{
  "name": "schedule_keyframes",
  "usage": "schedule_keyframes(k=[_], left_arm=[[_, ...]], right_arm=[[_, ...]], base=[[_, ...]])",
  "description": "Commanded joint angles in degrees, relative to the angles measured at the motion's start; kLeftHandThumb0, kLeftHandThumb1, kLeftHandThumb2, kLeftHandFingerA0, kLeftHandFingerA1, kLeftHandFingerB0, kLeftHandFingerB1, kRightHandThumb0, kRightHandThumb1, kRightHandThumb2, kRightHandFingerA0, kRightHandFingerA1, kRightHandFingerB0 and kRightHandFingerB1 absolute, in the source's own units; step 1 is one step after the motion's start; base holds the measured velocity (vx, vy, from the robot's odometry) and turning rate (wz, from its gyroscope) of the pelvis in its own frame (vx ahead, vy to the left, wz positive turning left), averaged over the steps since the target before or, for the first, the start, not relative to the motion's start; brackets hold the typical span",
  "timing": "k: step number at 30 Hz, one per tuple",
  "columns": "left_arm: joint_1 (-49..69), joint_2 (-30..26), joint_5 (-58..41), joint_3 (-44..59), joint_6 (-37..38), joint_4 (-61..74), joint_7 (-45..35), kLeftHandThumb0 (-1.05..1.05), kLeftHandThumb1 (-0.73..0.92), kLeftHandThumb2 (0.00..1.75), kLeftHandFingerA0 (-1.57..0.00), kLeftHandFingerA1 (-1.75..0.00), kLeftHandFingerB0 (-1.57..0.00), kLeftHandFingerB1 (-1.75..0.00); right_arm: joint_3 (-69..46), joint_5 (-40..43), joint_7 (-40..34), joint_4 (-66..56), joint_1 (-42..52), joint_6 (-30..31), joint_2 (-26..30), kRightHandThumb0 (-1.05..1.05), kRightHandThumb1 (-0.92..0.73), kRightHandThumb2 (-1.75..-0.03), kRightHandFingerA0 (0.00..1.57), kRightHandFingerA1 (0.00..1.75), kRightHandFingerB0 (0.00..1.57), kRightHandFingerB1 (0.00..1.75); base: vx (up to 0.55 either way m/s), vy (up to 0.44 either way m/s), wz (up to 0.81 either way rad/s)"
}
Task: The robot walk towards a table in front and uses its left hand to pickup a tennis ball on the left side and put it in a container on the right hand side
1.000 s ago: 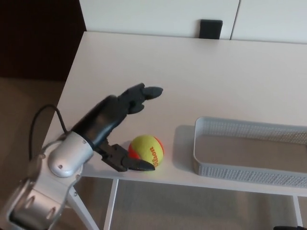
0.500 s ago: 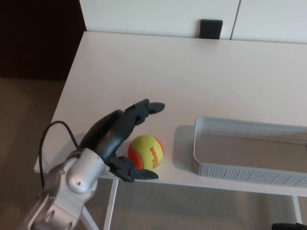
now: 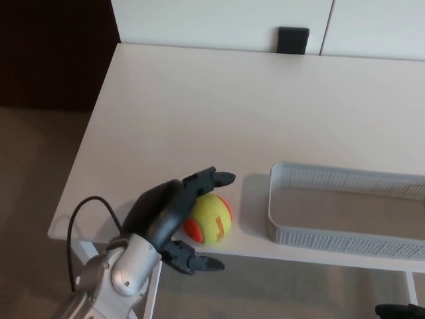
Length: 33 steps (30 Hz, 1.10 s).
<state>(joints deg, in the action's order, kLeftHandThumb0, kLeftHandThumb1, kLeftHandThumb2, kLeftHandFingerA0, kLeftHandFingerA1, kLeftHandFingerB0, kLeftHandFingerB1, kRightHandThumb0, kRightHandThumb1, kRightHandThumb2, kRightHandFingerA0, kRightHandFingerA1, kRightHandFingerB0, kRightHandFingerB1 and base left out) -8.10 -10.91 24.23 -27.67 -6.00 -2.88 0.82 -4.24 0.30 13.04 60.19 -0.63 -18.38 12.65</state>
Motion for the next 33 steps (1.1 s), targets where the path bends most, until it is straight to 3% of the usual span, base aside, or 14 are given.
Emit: schedule_keyframes(k=[1, 2, 3, 4, 6, 8, 15, 21, 29, 33], left_arm=[[1.23, 0.51, 2.91, -0.4, 2.58, -1.87, 2.43, -0.19, 0.32, 0.49, -0.73, -0.55, -0.48, -0.41], [1.31, 0.67, 2.88, -0.31, 2.31, -1.75, 2.45, -0.19, 0.32, 0.49, -0.73, -0.55, -0.48, -0.41], [1.4, 1.14, 3.1, -0.13, 1.09, -1.38, 2.53, -0.1, 0.53, 0.55, -1.09, -0.64, -0.61, -0.46], [1.41, 1.55, 3.44, -0.02, -0.1, -1.06, 2.58, -0.1, 0.53, 0.55, -1.09, -0.64, -0.61, -0.46], [1.65, 1.6, 3.47, 0.39, -1.31, 0.1, 1.34, -0.12, 0.68, 0.6, -1.24, -0.71, -0.72, -0.49], [2.01, 1.5, 3.26, 0.8, -1.74, 1.13, 0.3, -0.09, 0.63, 0.59, -1.28, -0.79, -0.77, -0.52], [2.06, 2.58, 2.46, 2.02, -1.67, 1.53, -0.07, 0.14, 0.55, 0.7, -1.21, -0.91, -1.01, -0.68], [2.35, 3.9, 1.64, 3.6, -3.38, 2.72, -1.42, 0.16, 0.54, 0.73, -1.21, -0.93, -0.99, -0.72], [0.65, 5.65, -1.47, 8.35, 0.85, 8.6, -0.62, 0.14, 0.51, 0.88, -1.27, -0.96, -0.95, -0.77], [-2.92, 7.03, -1.33, 10.21, 0.07, 13.94, -0.81, 0.15, 0.51, 0.84, -1.33, -0.9, -1.02, -0.76]], right_arm=[[0.28, -0.59, -0.5, -1.1, 0.18, 0.97, 0.52, -0.37, -0.43, -0.7, 0.71, 0.6, 0.49, 0.52], [0.21, -0.44, -0.4, -1.21, 0.23, 0.99, 0.48, -0.37, -0.43, -0.7, 0.71, 0.6, 0.49, 0.52], [0.21, -0.37, -0.32, -1.11, 0.2, 0.85, 0.47, -0.38, -0.43, -0.71, 0.72, 0.6, 0.5, 0.52], [0.29, -0.48, -0.35, -0.86, 0.11, 0.65, 0.52, -0.38, -0.43, -0.71, 0.72, 0.6, 0.5, 0.52], [0.52, -0.69, -0.46, -0.99, 0.18, 0.63, 0.61, -0.4, -0.44, -0.71, 0.7, 0.59, 0.5, 0.52], [0.54, -0.55, -0.37, -0.87, 0.13, 0.73, 0.64, -0.39, -0.44, -0.71, 0.68, 0.59, 0.49, 0.52], [0.56, -0.55, -0.85, -0.74, -0.46, 1.31, 0.58, -0.41, -0.45, -0.73, 0.7, 0.6, 0.5, 0.52], [0.86, -0.92, -1.21, -0.91, -0.73, 1.68, 0.66, -0.42, -0.45, -0.74, 0.72, 0.61, 0.51, 0.53], [0.68, -0.64, -0.85, -0.79, -1.34, 1.66, 0.92, -0.42, -0.46, -0.75, 0.69, 0.61, 0.51, 0.53], [0.87, -0.88, -0.91, -0.76, -1.67, 1.96, 1.04, -0.41, -0.46, -0.74, 0.67, 0.6, 0.5, 0.53]], base=[[0.0, 0.0, 0.0], [0.0, 0.0, 0.0], [0.0, 0.0, 0.0], [0.0, 0.0, 0.0], [0.0, 0.0, 0.0], [0.0, 0.0, 0.0], [0.0, 0.0, 0.0], [0.0, 0.0, 0.0], [0.0, 0.0, 0.0], [0.0, 0.0, 0.0]])
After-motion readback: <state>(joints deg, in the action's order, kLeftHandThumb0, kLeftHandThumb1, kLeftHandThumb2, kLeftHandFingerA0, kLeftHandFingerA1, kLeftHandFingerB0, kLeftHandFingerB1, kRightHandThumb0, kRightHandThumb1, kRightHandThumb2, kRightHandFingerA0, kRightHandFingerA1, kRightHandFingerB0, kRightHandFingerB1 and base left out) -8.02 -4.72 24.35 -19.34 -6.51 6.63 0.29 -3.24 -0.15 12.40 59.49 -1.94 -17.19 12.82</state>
